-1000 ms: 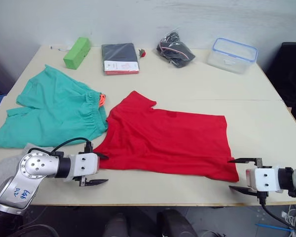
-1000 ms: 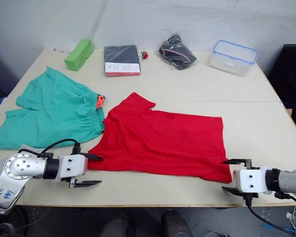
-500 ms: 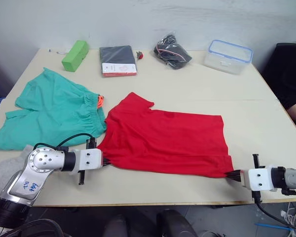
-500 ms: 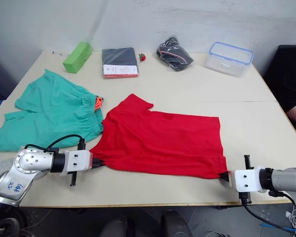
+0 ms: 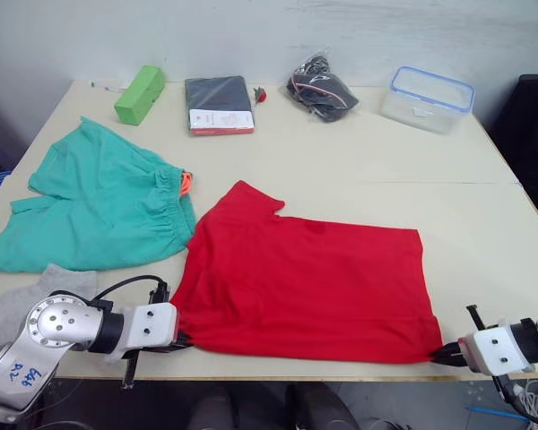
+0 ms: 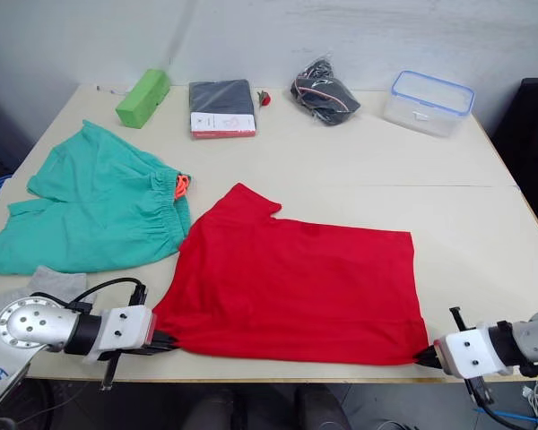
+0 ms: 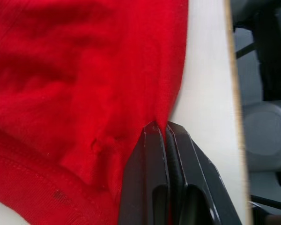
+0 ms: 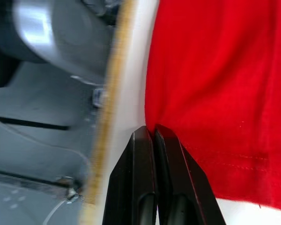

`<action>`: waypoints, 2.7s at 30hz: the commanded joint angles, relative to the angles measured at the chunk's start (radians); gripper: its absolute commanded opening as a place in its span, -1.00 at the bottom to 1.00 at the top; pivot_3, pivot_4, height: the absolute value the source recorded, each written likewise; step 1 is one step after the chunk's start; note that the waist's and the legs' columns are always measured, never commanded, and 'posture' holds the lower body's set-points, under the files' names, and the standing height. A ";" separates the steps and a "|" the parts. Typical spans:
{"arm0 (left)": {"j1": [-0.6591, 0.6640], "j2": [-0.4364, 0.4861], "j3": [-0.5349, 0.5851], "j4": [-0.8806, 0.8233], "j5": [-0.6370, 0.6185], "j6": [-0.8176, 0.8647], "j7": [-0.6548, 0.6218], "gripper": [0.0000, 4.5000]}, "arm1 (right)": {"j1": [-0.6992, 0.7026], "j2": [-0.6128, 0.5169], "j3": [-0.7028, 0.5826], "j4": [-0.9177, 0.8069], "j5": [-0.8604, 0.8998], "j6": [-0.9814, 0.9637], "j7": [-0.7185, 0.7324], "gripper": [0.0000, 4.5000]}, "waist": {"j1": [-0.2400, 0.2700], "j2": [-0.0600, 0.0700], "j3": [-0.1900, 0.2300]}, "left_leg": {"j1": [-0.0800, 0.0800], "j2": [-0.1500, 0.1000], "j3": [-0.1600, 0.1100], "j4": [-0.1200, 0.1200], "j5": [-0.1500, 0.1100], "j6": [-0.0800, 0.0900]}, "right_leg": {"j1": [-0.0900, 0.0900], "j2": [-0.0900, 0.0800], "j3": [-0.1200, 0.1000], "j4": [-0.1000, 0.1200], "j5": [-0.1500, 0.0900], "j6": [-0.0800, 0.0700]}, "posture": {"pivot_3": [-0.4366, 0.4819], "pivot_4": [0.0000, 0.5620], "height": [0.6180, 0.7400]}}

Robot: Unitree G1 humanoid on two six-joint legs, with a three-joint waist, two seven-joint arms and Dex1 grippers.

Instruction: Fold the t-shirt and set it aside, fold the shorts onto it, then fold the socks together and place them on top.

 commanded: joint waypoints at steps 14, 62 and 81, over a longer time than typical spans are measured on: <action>0.103 -0.037 -0.007 -0.115 0.002 0.104 0.092 -1.00 | 0.036 -0.016 -0.017 -0.009 -0.005 0.002 0.007 -0.98 | 0.004 0.000 0.000 | 0.003 0.000 0.000 0.001 0.000 0.000 | 0.005 0.000 0.000 -0.001 0.000 0.000 | -0.05 -0.47 1.00; -1.217 -0.396 -0.249 1.340 0.089 0.238 0.098 1.00 | -0.990 0.315 0.180 0.536 -0.033 0.969 -0.300 1.00 | -0.026 0.003 0.004 | -0.067 0.000 0.007 0.052 0.005 -0.002 | -0.084 -0.003 -0.009 0.071 0.001 0.002 | -0.05 -0.47 1.00; -1.130 -0.393 -0.185 1.256 0.104 0.237 0.002 -1.00 | -0.986 0.347 0.175 0.508 -0.065 1.009 -0.243 -0.78 | -0.032 0.003 0.003 | -0.064 0.000 0.006 0.053 0.005 -0.002 | -0.083 -0.004 -0.013 0.074 0.001 0.002 | -0.05 -0.47 1.00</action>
